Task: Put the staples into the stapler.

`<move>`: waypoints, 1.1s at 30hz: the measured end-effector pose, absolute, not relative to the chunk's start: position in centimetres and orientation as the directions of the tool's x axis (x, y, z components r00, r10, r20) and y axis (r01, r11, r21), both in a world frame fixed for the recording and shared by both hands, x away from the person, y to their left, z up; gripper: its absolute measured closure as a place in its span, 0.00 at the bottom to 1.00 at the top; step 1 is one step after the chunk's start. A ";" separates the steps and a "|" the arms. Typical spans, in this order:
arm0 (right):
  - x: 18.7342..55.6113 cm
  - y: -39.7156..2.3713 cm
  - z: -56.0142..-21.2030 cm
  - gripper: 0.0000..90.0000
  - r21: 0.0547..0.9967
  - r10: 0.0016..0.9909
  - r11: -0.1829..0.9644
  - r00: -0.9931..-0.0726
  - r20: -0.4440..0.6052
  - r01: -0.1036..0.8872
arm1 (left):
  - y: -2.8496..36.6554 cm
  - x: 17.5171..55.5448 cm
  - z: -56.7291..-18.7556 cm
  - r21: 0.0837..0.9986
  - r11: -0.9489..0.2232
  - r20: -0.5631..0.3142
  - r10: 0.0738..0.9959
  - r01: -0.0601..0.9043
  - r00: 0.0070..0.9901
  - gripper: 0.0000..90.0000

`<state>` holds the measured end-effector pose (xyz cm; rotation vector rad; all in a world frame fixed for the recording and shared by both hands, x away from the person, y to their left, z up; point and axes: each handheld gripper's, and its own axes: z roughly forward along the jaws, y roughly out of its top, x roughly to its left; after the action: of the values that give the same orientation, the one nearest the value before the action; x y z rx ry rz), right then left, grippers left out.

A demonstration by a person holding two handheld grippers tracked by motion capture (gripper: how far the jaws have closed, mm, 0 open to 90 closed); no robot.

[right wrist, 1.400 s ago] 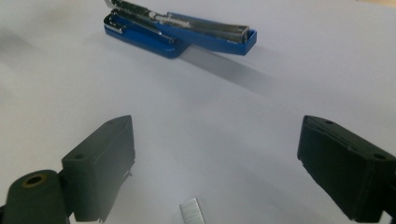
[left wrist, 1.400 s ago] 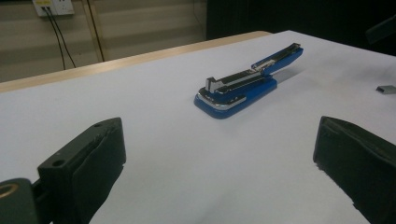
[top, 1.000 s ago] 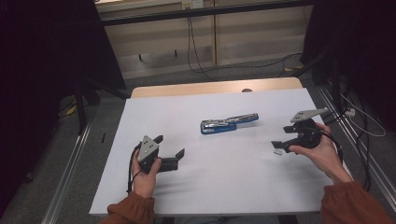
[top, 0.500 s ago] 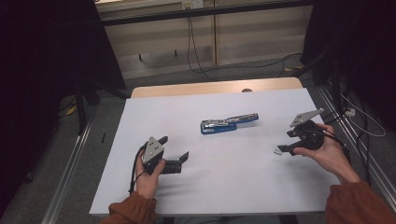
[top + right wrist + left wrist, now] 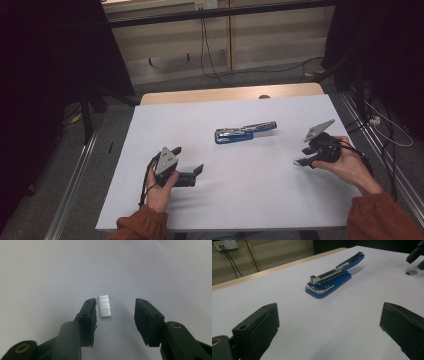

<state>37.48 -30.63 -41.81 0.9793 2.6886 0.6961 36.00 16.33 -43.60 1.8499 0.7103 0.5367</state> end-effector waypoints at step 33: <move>38.2 -29.3 -42.9 0.88 0.420 0.601 0.719 -0.799 0.023 0.553 | 16.6 36.0 -43.5 0.936 -0.280 0.046 0.695 0.212 0.718 0.03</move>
<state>38.20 -29.34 -42.93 0.9455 2.8054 0.6287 36.02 16.57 -43.46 1.8349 0.7091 0.5542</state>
